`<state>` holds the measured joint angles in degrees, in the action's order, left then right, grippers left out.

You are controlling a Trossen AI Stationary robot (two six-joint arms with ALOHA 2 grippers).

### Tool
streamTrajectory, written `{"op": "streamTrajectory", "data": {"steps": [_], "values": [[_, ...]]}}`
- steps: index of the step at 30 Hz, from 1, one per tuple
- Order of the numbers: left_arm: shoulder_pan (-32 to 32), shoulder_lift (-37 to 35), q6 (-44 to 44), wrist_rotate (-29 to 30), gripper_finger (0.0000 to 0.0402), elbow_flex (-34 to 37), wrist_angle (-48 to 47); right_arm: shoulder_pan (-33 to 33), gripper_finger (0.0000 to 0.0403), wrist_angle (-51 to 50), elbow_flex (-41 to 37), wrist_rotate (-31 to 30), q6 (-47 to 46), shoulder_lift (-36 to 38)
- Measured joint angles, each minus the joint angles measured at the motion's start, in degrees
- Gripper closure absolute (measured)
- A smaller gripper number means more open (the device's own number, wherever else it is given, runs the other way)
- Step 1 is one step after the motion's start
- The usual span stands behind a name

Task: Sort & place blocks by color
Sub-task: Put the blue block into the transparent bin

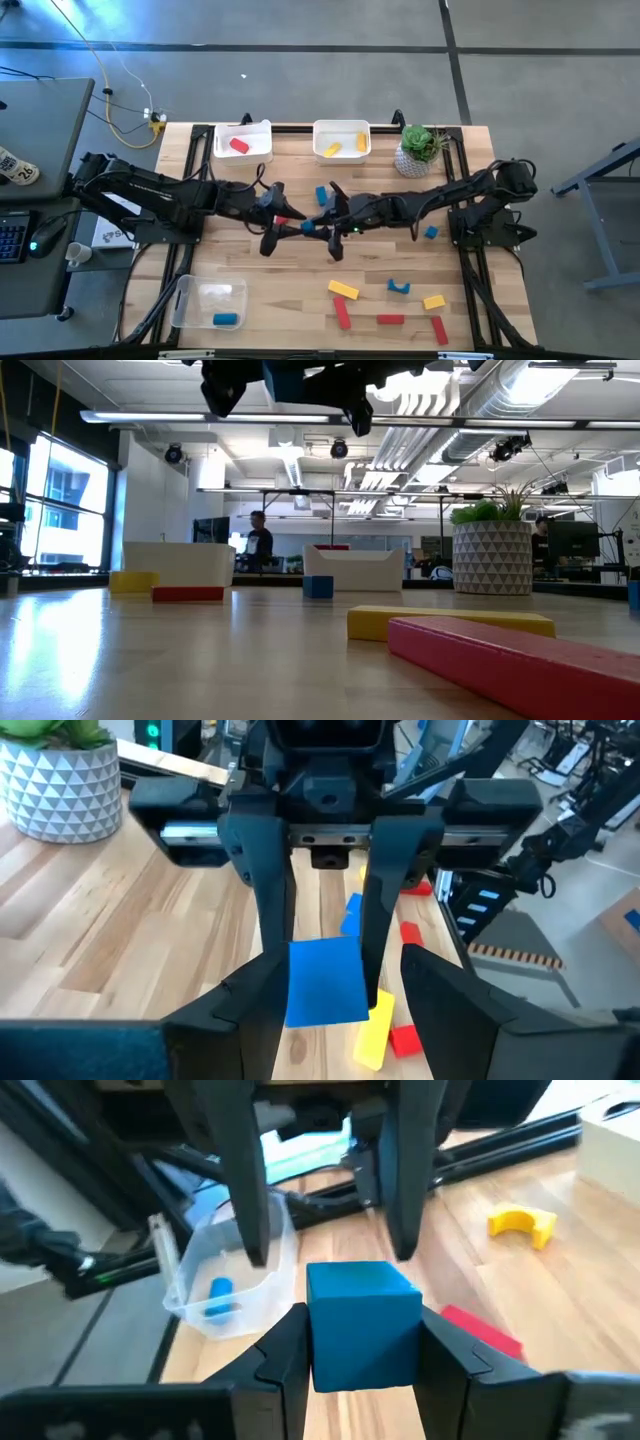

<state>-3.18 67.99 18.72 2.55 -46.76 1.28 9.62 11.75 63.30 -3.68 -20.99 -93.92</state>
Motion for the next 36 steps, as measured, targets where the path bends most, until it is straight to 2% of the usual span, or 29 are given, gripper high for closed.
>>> {"op": "streamTrajectory", "data": {"steps": [3, 15, 23, 36], "values": [[0.52, 0.00, 0.60, -0.69, 0.0220, 0.01, -0.19, 0.16, 0.0289, -0.46, -0.01, -2.04, -0.01, 0.01], [0.56, -0.02, 3.63, -0.85, 0.0220, 0.02, -2.82, 0.16, 0.0289, -0.07, -0.01, -2.38, 0.24, 0.03], [0.56, 0.48, 6.62, 0.74, 0.0220, 0.09, -3.89, 0.21, 0.0289, 0.67, 0.01, -0.35, -0.40, 0.12], [0.56, 0.37, 5.33, 0.71, 0.0220, 0.09, -3.28, 0.03, 0.0289, 1.66, 0.01, 0.24, -0.62, 0.14]]}}
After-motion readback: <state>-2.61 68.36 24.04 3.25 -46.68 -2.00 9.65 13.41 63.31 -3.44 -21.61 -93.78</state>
